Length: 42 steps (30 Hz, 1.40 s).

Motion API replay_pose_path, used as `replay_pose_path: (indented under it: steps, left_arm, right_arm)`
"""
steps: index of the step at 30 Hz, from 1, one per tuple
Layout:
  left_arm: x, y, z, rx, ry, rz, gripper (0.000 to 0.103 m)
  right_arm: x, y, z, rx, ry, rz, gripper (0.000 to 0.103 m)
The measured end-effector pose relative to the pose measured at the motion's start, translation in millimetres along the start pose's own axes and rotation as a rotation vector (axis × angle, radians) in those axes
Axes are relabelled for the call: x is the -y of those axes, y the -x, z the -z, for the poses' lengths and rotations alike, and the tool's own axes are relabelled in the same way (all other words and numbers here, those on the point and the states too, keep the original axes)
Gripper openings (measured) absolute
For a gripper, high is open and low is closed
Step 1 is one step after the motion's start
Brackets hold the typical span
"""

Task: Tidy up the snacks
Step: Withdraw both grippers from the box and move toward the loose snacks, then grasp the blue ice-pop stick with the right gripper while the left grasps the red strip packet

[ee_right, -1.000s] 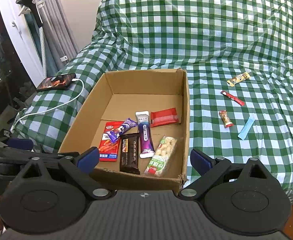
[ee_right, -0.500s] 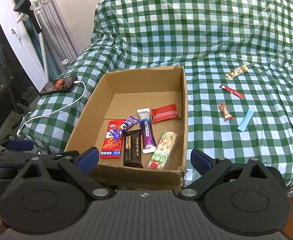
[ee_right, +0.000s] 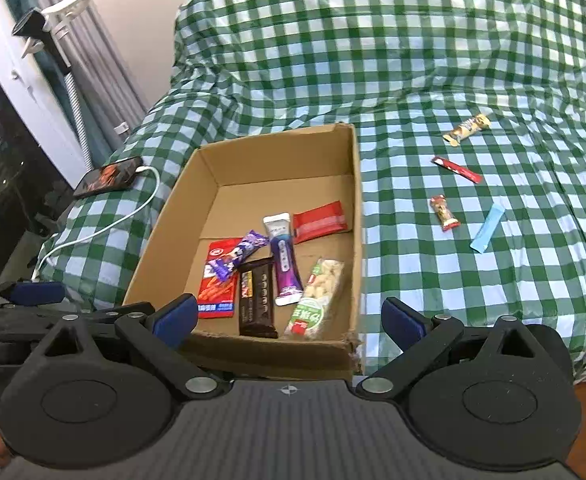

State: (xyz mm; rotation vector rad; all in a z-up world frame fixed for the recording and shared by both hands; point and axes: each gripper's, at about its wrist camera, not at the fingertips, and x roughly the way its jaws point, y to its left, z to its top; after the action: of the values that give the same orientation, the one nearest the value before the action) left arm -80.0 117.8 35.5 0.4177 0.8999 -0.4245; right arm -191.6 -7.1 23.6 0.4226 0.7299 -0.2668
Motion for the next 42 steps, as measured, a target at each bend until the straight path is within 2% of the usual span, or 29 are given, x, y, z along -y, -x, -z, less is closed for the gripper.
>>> replay_pose_path:
  steps: [9, 15, 19, 23, 25, 27, 31, 33, 35, 38, 42]
  left_arm:
    - [25, -21, -31, -0.031, -0.028, -0.018, 0.103]
    - [54, -39, -68, -0.048, -0.074, -0.01, 0.103]
    - [68, -51, -94, -0.053, -0.07, -0.015, 0.103]
    - [84, -66, -122, -0.053, -0.088, -0.038, 0.103]
    - [92, -75, -135, -0.06, -0.096, -0.041, 0.103]
    - [102, -85, -146, -0.069, -0.105, -0.04, 0.103]
    - [122, -105, -163, -0.081, -0.133, -0.032, 0.103]
    - [133, -115, -171, -0.082, -0.152, -0.028, 0.103]
    - [148, -126, -179, -0.08, -0.175, -0.021, 0.103]
    - [175, -143, -193, -0.063, -0.217, 0.005, 0.103]
    - [224, -175, -211, -0.034, -0.333, 0.122, 0.103]
  right_arm:
    - [46, -9, -10, 0.059, -0.061, 0.047, 0.098]
    - [97, -30, -17, 0.145, -0.061, 0.15, 0.098]
    - [142, -75, -23, 0.179, -0.02, 0.267, 0.098]
    - [190, -134, -36, 0.135, -0.015, 0.361, 0.098]
    - [208, -160, -42, 0.109, -0.015, 0.382, 0.096]
    - [221, -188, -48, 0.071, 0.0, 0.39, 0.09]
    - [239, -231, -49, -0.026, 0.006, 0.362, 0.057]
    - [246, -241, -49, -0.052, -0.037, 0.367, 0.055]
    - [245, -241, -49, -0.035, -0.029, 0.396, 0.026]
    - [249, -237, -49, -0.038, -0.043, 0.403, 0.02]
    - [281, -222, -55, -0.035, -0.125, 0.435, 0.02]
